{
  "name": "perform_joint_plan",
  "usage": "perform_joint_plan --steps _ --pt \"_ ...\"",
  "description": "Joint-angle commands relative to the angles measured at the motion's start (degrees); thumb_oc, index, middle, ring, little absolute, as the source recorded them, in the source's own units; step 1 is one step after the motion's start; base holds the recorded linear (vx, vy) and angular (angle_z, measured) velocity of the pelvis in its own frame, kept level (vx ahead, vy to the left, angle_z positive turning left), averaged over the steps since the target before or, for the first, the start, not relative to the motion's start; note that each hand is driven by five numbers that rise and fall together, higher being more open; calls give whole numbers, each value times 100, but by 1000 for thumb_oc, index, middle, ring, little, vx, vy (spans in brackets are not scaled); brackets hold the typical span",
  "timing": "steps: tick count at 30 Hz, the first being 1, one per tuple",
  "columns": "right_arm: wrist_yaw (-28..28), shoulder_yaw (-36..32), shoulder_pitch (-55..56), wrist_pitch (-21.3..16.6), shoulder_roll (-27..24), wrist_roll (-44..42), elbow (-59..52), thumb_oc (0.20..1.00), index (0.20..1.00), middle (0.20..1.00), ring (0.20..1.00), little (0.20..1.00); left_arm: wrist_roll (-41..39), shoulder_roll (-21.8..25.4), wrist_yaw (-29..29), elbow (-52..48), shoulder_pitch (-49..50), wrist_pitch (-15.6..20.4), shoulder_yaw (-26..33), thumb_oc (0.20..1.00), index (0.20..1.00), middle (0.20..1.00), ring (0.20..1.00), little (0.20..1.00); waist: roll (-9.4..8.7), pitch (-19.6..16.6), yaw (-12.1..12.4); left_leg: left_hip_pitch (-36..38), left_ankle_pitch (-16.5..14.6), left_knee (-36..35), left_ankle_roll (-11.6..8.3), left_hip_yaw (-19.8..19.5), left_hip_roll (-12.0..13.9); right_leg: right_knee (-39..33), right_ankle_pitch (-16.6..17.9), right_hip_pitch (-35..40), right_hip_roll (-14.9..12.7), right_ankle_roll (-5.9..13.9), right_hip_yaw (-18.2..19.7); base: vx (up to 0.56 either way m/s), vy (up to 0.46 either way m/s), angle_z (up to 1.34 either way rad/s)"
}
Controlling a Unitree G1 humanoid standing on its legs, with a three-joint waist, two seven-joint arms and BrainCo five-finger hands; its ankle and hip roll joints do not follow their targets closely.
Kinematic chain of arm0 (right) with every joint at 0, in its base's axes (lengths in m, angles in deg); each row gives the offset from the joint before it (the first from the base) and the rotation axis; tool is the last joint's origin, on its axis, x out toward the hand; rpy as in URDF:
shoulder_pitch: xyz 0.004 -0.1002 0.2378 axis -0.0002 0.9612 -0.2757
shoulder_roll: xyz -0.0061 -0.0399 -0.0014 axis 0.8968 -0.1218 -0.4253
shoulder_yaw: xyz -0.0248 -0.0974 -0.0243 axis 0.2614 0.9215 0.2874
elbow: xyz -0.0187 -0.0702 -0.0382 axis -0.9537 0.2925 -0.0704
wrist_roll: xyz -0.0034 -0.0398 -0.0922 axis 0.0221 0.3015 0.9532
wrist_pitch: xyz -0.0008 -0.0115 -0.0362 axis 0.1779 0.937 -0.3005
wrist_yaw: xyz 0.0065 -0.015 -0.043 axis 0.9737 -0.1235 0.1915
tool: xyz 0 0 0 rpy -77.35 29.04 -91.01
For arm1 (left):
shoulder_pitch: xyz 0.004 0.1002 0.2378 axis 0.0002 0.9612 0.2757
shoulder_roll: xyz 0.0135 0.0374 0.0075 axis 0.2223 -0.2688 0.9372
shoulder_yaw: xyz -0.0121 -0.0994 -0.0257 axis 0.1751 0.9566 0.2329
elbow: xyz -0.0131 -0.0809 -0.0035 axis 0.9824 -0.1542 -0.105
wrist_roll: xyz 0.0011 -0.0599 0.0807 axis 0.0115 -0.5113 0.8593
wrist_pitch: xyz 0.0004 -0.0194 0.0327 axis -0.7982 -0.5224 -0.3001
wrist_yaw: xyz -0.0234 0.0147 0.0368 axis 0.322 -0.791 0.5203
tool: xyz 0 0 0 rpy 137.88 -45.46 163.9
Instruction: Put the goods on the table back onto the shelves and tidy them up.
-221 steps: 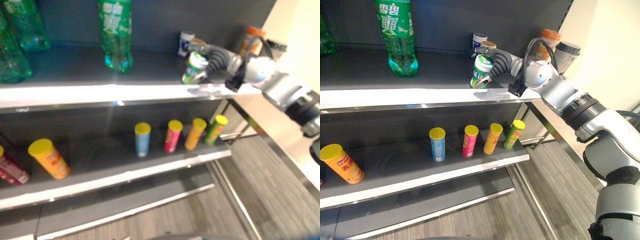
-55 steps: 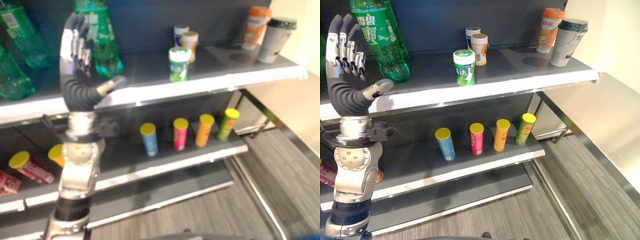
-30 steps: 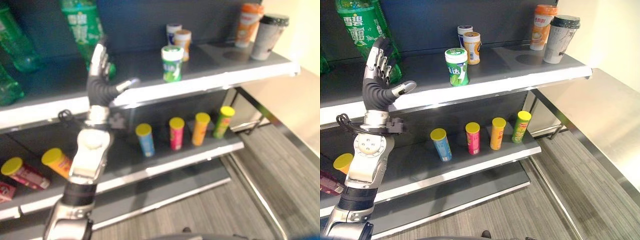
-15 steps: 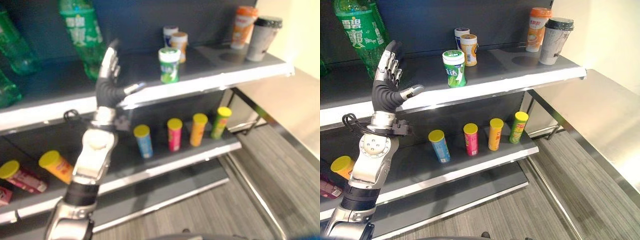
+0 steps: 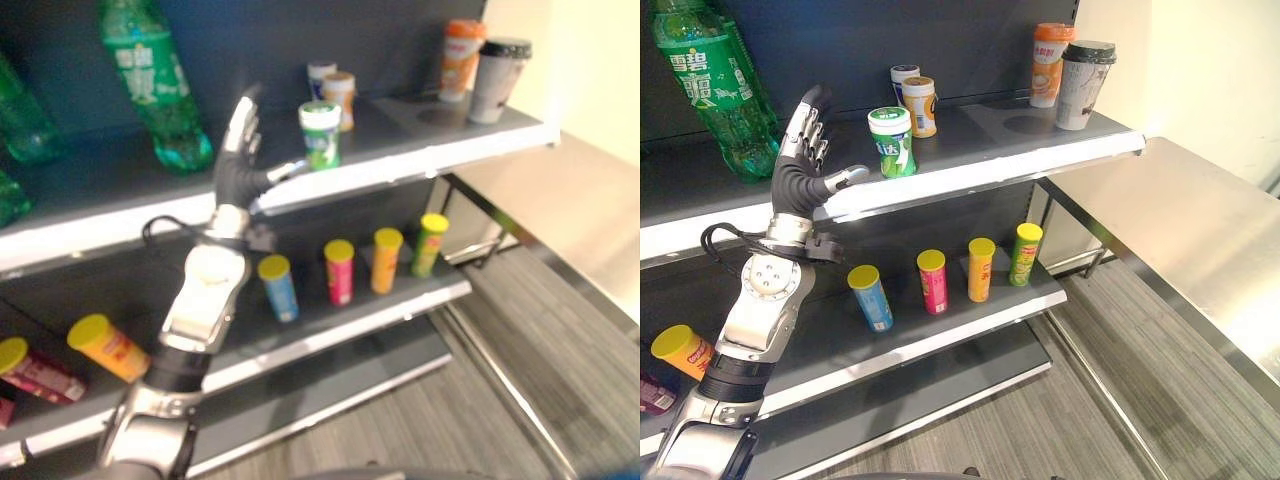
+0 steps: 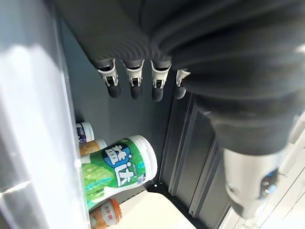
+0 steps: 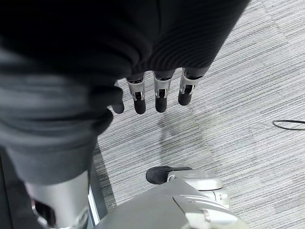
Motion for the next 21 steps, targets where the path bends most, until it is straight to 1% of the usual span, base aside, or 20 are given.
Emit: perform_joint_plan --steps 1,6,11,21 --pt "-7 175 -48 28 -33 207 228 1000 1000 1000 1000 1000 -60 60 -52 464 -664 46 1 1000 1000 1000 1000 1000 -210 -112 -108 214 -677 2 -335 92 424 44 -561 413 -305 473 331 0 0 0" --pt "-17 195 -41 30 -27 216 208 1000 1000 1000 1000 1000 -25 44 -63 511 -699 20 -54 1000 1000 1000 1000 1000 -216 -117 -120 224 -683 2 -336 102 433 44 -569 413 -303 469 343 0 0 0" --pt "-17 215 -18 31 -34 226 157 1000 1000 1000 1000 1000 -14 19 -48 808 -873 -35 -220 1000 1000 1000 1000 1000 -205 -117 -164 232 -686 2 -339 120 437 44 -573 421 -293 467 365 0 0 0" --pt "-18 208 12 33 -49 233 132 1000 1000 1000 1000 1000 21 -26 -10 890 -1029 -63 -364 1000 1000 1000 1000 1000 -221 -120 -199 248 -690 2 -347 156 462 44 -577 428 -276 461 383 5 -1 -1"
